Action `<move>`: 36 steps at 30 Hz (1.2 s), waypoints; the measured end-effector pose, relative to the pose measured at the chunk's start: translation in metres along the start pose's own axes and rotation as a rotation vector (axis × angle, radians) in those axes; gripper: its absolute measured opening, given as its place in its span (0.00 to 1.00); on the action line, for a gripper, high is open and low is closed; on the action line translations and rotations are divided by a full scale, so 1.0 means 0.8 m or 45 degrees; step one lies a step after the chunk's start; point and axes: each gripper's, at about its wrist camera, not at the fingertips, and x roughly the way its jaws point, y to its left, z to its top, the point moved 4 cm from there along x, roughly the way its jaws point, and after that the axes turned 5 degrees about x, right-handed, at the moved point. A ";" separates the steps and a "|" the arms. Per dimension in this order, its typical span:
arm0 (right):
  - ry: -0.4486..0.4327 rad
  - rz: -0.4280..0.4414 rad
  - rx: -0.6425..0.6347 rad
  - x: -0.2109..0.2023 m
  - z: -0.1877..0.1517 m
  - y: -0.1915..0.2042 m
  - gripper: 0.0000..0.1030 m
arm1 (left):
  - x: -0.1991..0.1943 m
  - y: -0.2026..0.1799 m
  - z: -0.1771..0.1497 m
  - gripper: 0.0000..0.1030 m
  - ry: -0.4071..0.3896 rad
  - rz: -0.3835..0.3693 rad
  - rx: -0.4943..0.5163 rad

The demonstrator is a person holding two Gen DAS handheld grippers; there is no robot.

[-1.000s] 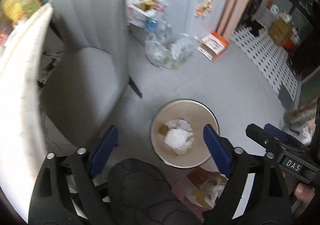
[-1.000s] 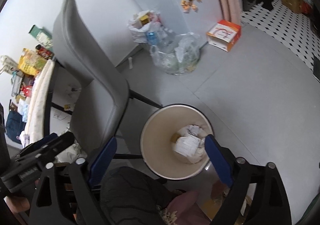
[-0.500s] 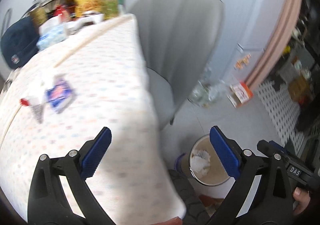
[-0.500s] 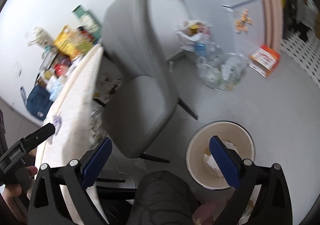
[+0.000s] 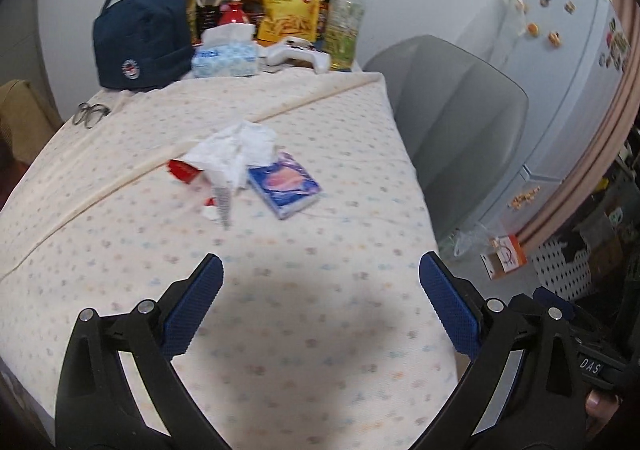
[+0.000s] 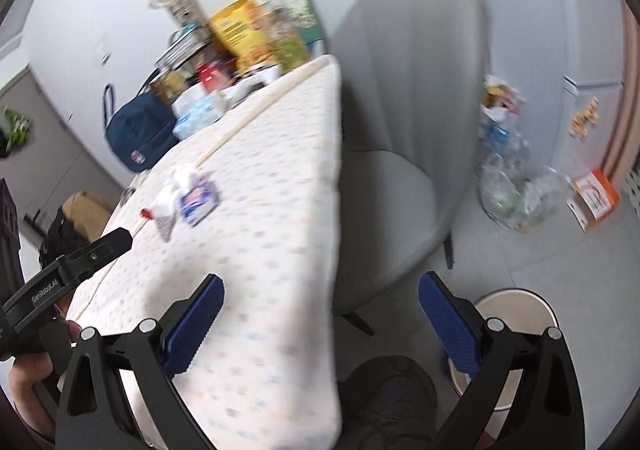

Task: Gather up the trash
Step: 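Move both tools back over the table toward the red wrapper and tissue pack, then grasp the red wrapper with the left tool while the right tool grasps the blue tissue pack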

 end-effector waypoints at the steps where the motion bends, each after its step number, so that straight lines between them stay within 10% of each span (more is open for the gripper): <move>1: 0.002 0.005 -0.012 0.001 0.000 0.007 0.93 | -0.006 0.010 0.000 0.95 -0.016 0.010 -0.012; 10: -0.008 0.041 -0.177 0.013 -0.008 0.088 0.92 | -0.039 0.082 -0.009 0.93 -0.101 0.023 -0.117; 36: 0.025 0.065 -0.400 0.073 0.011 0.155 0.70 | 0.025 0.140 -0.007 0.38 -0.050 -0.023 -0.268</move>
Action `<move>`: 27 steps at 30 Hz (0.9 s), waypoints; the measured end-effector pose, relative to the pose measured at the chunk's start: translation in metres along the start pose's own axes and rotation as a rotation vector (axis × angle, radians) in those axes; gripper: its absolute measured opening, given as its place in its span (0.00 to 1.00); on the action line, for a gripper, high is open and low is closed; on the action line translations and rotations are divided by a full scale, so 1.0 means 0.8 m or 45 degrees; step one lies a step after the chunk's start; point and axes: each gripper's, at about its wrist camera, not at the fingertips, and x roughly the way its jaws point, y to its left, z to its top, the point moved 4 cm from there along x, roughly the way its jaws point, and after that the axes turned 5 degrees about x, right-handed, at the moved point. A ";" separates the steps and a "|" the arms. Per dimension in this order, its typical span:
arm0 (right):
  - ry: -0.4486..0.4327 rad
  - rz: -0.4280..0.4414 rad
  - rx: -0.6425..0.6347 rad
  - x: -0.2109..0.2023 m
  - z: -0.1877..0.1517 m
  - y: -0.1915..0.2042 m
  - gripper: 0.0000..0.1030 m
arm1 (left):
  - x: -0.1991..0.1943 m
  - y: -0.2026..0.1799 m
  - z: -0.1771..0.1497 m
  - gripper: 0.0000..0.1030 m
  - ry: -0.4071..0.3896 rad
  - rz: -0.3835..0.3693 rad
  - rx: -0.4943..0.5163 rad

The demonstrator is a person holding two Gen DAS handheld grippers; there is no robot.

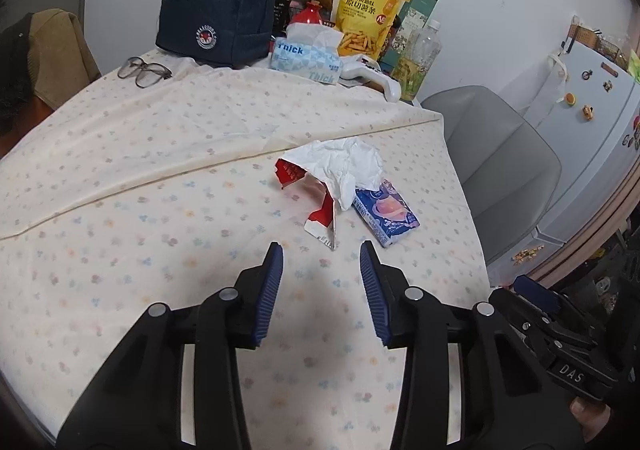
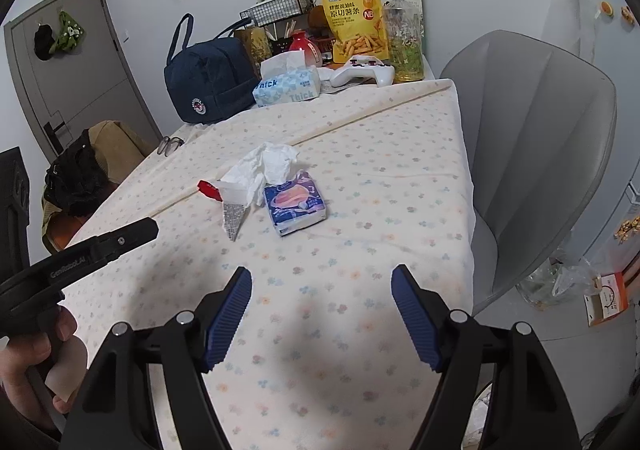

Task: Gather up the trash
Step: 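Grasp the red wrapper with the left tool while the right tool grasps the blue tissue pack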

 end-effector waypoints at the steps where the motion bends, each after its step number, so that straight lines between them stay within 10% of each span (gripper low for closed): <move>1: 0.004 -0.003 0.001 0.003 0.001 -0.001 0.70 | 0.006 0.000 0.001 0.37 0.008 -0.003 -0.003; 19: 0.046 -0.059 0.051 0.056 0.021 -0.042 0.91 | 0.113 -0.012 0.020 0.27 0.122 -0.013 -0.013; 23: 0.050 -0.068 0.049 0.062 0.023 -0.045 0.93 | 0.126 -0.009 0.020 0.02 0.149 -0.007 -0.029; 27: 0.060 -0.068 0.015 0.072 0.027 -0.037 0.93 | 0.112 0.000 0.022 0.02 0.114 0.025 -0.033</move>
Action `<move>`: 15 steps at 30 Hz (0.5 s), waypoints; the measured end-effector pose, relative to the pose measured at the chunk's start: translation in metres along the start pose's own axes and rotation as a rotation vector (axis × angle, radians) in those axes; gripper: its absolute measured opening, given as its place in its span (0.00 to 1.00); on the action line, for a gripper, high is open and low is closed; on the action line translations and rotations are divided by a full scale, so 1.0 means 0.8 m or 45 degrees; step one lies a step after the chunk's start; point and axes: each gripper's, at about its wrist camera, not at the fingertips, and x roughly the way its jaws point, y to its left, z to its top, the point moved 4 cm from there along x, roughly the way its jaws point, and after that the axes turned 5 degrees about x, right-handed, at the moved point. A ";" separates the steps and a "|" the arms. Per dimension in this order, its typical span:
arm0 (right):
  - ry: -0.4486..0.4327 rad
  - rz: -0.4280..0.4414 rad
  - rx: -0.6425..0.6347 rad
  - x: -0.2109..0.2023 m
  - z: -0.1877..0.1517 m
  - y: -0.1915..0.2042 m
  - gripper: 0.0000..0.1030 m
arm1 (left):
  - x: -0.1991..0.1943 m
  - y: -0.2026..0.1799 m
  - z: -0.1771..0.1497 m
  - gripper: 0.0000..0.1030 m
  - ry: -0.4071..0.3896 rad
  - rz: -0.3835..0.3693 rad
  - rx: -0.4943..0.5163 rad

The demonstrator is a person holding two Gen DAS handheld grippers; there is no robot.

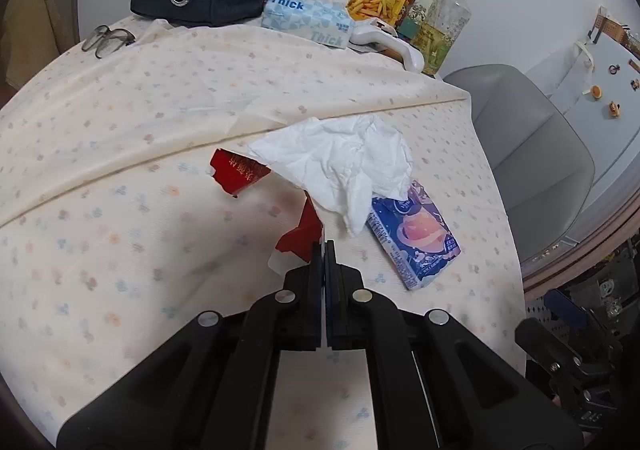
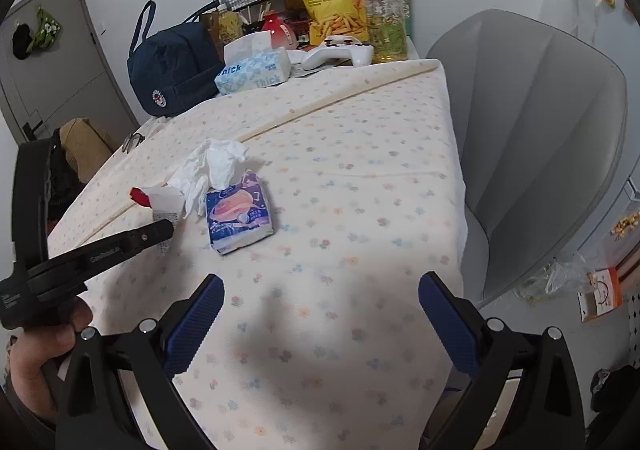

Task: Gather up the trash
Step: 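Grasp the red wrapper with the left tool while the right tool grasps the blue tissue pack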

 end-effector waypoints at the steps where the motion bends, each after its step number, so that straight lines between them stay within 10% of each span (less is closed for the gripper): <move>1: 0.002 0.002 -0.010 0.003 0.002 0.003 0.93 | -0.003 0.003 0.001 0.02 -0.004 0.001 -0.002; 15: 0.105 0.044 -0.207 0.084 0.030 0.087 0.82 | -0.055 0.083 -0.003 0.02 -0.067 0.152 -0.091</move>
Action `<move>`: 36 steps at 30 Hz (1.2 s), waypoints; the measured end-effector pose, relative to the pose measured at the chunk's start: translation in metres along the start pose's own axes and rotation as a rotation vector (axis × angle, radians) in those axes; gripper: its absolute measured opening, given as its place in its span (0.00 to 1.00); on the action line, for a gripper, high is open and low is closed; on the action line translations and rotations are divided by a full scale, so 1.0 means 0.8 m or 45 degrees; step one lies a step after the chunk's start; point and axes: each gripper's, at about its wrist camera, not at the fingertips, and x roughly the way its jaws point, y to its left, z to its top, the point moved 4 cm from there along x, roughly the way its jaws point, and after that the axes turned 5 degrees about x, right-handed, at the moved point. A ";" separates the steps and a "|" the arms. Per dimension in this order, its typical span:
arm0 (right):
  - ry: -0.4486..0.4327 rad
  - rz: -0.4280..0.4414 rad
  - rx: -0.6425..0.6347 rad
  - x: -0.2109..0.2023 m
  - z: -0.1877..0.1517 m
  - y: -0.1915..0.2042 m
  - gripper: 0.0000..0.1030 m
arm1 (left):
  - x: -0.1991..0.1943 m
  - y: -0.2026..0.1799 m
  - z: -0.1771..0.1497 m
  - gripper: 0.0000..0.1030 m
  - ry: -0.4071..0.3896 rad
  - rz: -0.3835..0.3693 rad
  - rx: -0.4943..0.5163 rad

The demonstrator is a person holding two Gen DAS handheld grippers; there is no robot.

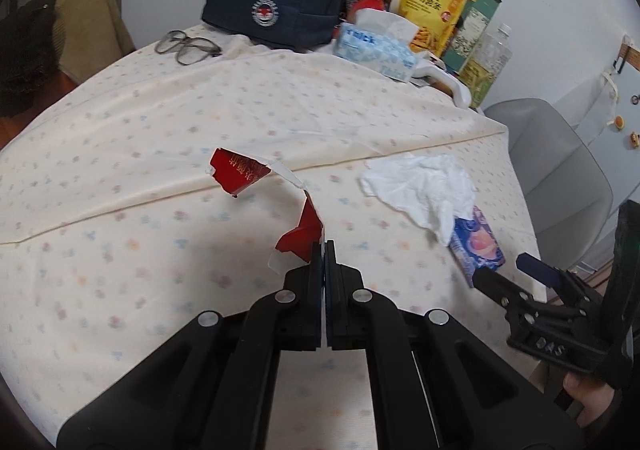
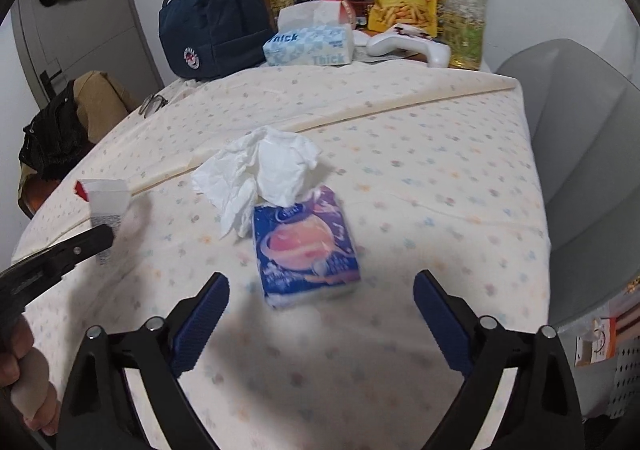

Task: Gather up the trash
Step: 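Grasp the red wrapper with the left tool while the right tool grasps the blue tissue pack, then carry wrapper and tissue pack over the bin and open both tools to drop them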

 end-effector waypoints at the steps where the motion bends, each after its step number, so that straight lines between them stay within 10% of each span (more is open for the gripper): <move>1: 0.024 -0.005 -0.008 0.009 0.003 0.003 0.80 | -0.002 0.004 0.000 0.02 -0.001 0.015 0.001; 5: 0.062 -0.023 -0.029 0.029 0.008 0.010 0.75 | -0.005 0.013 -0.003 0.02 0.003 0.048 -0.003; 12: 0.053 -0.099 -0.087 0.009 0.002 0.015 0.30 | -0.008 0.004 -0.009 0.02 0.010 0.044 0.020; 36: -0.021 -0.022 0.285 -0.123 -0.079 -0.082 0.30 | -0.036 -0.150 -0.045 0.02 0.022 -0.017 0.325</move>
